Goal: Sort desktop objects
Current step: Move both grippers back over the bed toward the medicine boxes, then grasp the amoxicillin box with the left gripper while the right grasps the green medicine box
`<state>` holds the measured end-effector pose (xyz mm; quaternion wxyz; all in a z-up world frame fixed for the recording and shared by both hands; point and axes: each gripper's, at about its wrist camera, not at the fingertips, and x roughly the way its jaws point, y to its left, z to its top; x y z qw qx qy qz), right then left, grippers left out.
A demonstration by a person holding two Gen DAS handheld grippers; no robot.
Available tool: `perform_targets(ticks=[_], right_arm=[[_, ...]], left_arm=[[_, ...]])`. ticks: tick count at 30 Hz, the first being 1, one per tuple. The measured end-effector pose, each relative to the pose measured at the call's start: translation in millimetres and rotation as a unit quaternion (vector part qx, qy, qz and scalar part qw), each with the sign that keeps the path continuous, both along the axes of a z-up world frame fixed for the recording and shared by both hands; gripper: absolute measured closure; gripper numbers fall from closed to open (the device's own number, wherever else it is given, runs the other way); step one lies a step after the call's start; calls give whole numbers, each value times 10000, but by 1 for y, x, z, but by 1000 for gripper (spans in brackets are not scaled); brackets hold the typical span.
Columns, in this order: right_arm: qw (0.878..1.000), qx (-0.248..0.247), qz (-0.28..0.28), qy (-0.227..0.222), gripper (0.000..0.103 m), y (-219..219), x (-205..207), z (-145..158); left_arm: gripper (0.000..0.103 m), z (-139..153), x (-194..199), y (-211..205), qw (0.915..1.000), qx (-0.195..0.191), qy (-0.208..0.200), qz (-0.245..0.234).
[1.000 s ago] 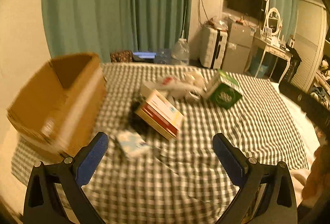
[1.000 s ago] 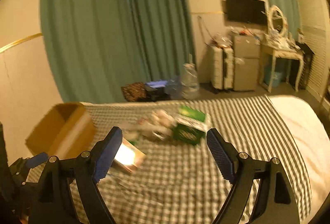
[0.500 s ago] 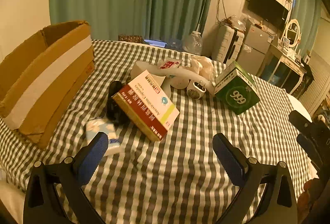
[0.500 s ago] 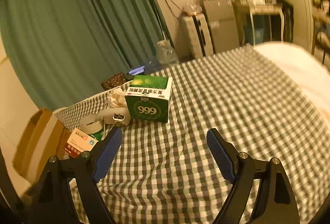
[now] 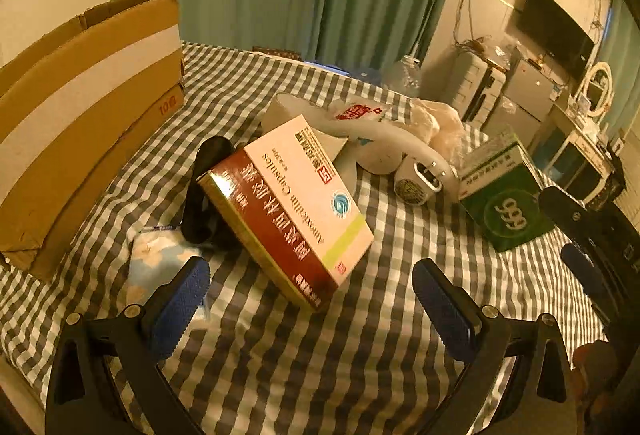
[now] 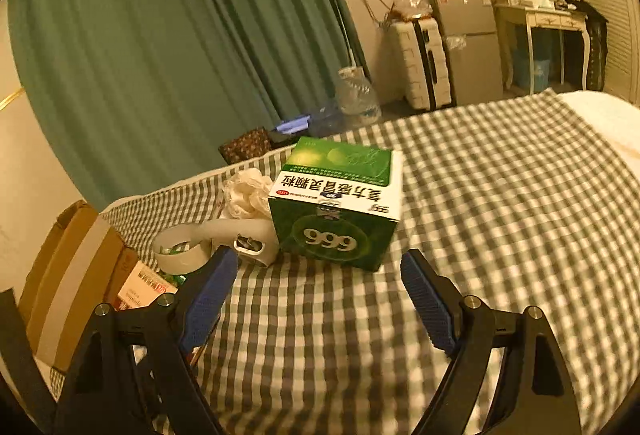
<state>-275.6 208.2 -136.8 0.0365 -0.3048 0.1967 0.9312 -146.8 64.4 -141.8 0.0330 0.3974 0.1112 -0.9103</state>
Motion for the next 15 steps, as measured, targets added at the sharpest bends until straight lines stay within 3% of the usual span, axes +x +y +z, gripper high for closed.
perform_targets(ticks=[12, 15], right_arm=[[9934, -1019, -513, -138, 19, 20, -29, -22], [9949, -845, -550, -97, 19, 14, -27, -19]], left_arm=[[0, -28, -37, -2, 9976, 411, -215, 507], [0, -33, -42, -3, 9968, 513, -202, 582]])
